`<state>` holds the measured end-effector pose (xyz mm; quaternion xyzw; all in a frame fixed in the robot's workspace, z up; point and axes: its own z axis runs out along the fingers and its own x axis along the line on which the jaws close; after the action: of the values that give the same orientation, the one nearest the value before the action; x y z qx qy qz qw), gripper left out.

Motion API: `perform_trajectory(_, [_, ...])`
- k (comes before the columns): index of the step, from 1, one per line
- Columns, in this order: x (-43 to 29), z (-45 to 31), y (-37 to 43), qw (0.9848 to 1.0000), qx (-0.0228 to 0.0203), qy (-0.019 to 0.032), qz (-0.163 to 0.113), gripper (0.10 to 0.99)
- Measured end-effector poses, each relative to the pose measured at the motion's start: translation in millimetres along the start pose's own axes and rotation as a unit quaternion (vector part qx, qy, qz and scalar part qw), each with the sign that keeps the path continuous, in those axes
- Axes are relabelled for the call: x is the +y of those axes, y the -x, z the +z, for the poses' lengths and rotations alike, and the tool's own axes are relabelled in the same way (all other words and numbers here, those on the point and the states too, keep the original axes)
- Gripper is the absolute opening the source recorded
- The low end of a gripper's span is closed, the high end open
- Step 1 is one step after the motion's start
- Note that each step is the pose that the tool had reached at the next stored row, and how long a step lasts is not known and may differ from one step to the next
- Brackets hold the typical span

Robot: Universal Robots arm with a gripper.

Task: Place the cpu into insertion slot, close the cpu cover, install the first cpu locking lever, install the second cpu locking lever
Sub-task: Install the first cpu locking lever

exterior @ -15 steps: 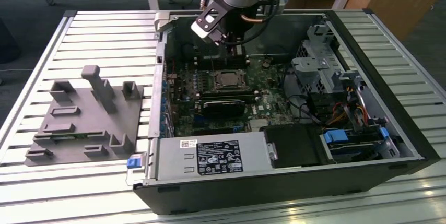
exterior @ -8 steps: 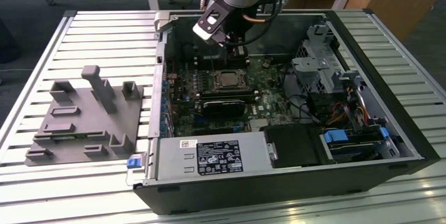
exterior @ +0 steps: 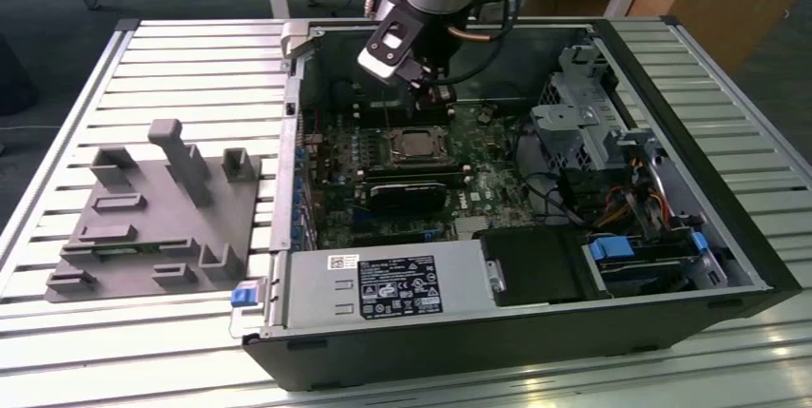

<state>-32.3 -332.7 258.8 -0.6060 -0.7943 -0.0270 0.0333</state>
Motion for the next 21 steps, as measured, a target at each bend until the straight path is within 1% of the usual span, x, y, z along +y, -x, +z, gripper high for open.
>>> perform_trajectory(3, [0.0, 0.0, 0.0, 0.9998, 0.0001, -0.0019, -0.022, 0.106])
perform_trajectory(5, [0.0, 0.0, 0.0, 0.9993, 0.0001, -0.0032, -0.037, 0.106])
perform_trajectory(7, [0.0, 0.0, 0.0, 0.9985, 0.0002, -0.0047, -0.055, 0.106])
perform_trajectory(9, [0.0, 0.1, 0.0, 0.9973, 0.0002, -0.0062, -0.073, 0.106])
perform_trajectory(13, [0.0, 0.0, 0.0, 0.9942, 0.0003, -0.0091, -0.107, 0.106])
perform_trajectory(21, [0.0, 0.1, 0.0, 0.9867, 0.0002, -0.0133, -0.162, 0.106])
